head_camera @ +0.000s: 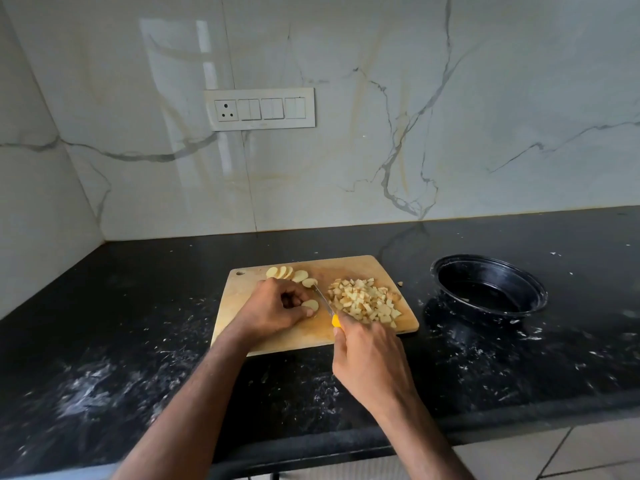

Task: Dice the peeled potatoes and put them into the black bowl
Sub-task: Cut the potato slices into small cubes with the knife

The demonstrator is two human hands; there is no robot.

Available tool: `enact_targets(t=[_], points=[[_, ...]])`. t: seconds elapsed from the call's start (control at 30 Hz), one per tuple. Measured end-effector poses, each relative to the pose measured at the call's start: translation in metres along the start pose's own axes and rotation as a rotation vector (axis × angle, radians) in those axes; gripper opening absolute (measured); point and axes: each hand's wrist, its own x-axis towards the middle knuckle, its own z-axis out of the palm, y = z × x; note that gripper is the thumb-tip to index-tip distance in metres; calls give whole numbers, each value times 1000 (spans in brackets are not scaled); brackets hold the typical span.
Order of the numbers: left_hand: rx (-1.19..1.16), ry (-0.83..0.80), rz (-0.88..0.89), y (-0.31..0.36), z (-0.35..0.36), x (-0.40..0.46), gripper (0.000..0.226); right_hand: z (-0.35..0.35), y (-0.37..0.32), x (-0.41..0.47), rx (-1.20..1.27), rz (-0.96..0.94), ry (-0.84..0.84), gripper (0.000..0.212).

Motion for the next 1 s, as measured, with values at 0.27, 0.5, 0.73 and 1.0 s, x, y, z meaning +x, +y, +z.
enact_targets(t=[0.27, 0.5, 0.73, 1.0], points=[[50, 50, 9, -6, 5, -1, 22, 1, 0, -5, 14, -19, -54, 44], [161, -10, 91, -10, 6, 2, 48, -3, 3, -7, -18, 85, 8, 39], [230, -90, 71, -12, 6, 4, 43, -4, 3, -7, 29, 101, 39, 33], [372, -209, -9, -2, 9, 3, 63, -7, -1, -12, -63, 53, 15, 30]])
